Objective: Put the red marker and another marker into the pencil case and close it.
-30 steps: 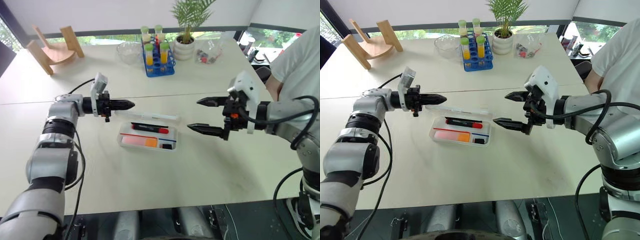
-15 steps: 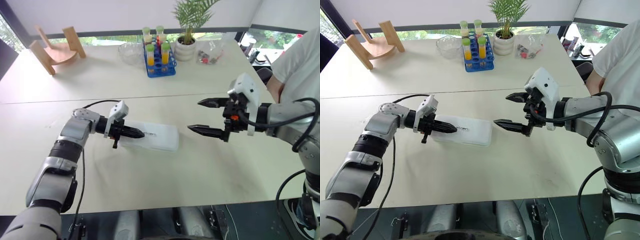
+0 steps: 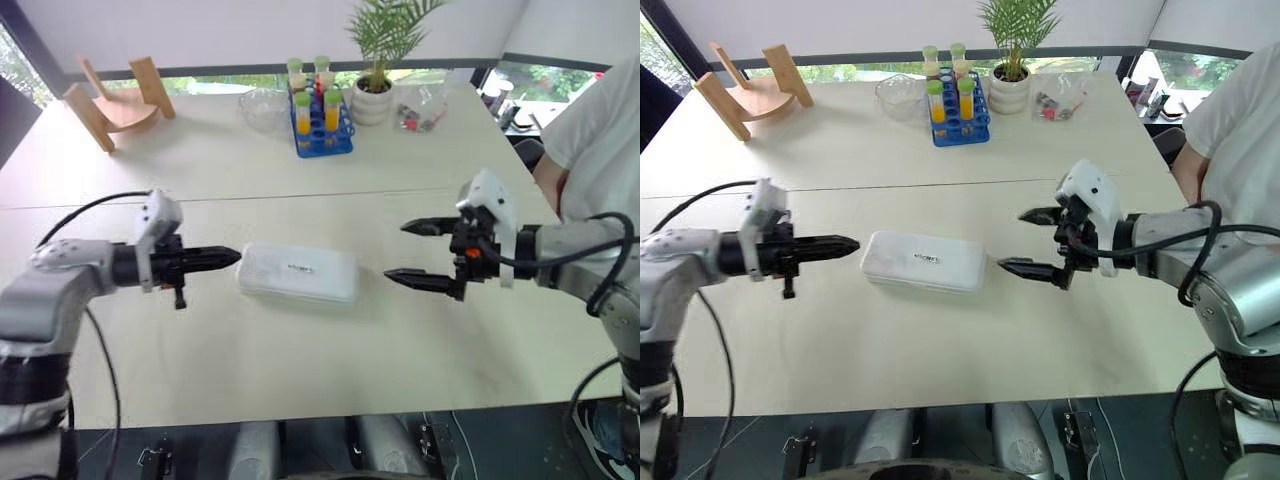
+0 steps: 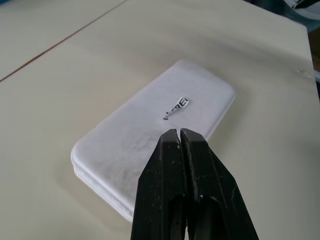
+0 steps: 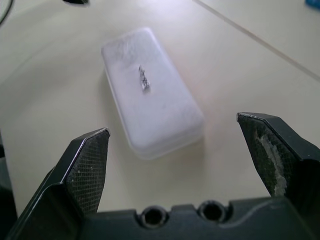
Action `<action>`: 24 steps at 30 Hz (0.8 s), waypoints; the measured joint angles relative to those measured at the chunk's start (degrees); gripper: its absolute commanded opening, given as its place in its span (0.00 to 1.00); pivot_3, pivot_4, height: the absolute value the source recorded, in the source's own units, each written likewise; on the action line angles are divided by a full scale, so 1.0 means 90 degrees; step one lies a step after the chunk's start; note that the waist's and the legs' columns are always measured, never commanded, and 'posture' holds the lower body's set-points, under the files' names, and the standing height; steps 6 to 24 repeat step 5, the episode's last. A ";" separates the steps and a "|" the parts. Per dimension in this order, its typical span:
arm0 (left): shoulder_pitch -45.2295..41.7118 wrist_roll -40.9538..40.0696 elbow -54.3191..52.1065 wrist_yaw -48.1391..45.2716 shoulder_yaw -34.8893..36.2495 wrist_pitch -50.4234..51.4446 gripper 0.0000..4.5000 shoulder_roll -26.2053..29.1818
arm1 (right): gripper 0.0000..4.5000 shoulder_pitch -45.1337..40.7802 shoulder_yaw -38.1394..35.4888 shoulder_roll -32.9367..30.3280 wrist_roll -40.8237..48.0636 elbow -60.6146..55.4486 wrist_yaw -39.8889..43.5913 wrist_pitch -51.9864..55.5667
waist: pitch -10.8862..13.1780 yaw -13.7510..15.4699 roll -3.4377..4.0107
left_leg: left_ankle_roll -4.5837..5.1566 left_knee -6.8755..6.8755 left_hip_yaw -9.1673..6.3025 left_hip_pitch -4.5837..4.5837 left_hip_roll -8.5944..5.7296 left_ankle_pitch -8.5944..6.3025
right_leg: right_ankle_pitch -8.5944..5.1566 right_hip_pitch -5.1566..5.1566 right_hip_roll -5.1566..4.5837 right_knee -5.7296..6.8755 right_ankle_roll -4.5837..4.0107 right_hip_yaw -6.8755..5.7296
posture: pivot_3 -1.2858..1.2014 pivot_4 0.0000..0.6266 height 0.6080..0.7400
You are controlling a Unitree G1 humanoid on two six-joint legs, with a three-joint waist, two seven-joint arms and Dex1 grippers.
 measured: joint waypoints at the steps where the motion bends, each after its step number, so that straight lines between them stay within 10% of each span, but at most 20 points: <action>1: 0.0253 -0.0108 -0.0219 0.0097 0.0205 0.0142 0.01 0.0039 | 1.00 0.0123 -0.0033 -0.0063 0.0001 0.0041 0.0044 -0.0006 | 0.0000 0.0003 0.0000 | 0.0000 0.0003 0.0001 0.0002 -0.0002 0.0000 | 0.0000 0.0002 -0.0001 0.0000 0.0000 0.0000 | 0.52 0.24 1.00; 5: 0.1241 -0.0724 -0.1332 0.0661 0.1282 0.0704 0.01 0.0032 | 1.00 0.0524 -0.0223 -0.0189 0.0064 0.0089 0.0242 -0.0102 | 0.0004 0.0002 -0.0006 | -0.0002 0.0009 0.0002 0.0013 -0.0002 0.0001 | 0.0000 0.0014 0.0002 0.0001 0.0000 0.0000 | 0.52 0.24 1.00; 24: 0.1241 -0.0724 -0.1332 0.0661 0.1282 0.0704 0.01 0.0032 | 1.00 0.0524 -0.0223 -0.0189 0.0064 0.0089 0.0242 -0.0102 | 0.0004 0.0002 -0.0006 | -0.0002 0.0009 0.0002 0.0013 -0.0002 0.0001 | 0.0000 0.0014 0.0002 0.0001 0.0000 0.0000 | 0.52 0.24 1.00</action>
